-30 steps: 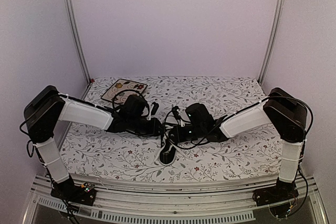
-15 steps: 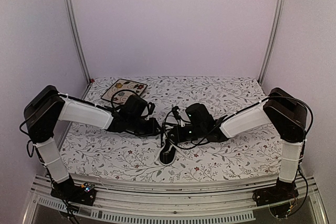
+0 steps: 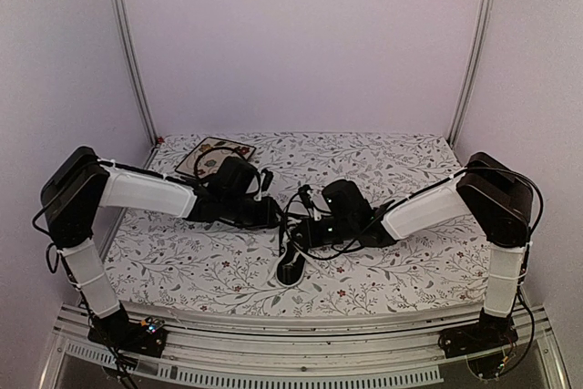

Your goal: Tie the shoes

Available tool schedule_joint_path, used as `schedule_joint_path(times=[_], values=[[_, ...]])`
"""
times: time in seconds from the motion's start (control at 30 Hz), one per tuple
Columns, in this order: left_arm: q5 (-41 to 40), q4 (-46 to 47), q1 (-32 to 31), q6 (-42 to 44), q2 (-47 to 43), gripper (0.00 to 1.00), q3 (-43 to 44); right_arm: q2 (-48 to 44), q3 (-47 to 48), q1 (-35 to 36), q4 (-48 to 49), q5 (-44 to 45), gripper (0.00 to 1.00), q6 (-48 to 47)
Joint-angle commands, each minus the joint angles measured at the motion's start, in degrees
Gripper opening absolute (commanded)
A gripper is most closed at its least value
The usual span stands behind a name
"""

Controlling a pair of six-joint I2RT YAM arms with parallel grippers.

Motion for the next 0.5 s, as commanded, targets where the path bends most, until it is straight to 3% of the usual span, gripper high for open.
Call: schedule_joint_path(times=[0.0, 0.47], values=[[4.7, -1.0, 0.53, 2.46, 3.54, 0.27, 3.71, -0.64, -0.62, 0.38, 0.65, 1.01, 0.02, 0.12], [8.69, 3.72, 0.4, 1.15, 4.09, 0.24, 1.33, -0.33, -0.54, 0.37, 0.66, 0.89, 0.02, 0.08]])
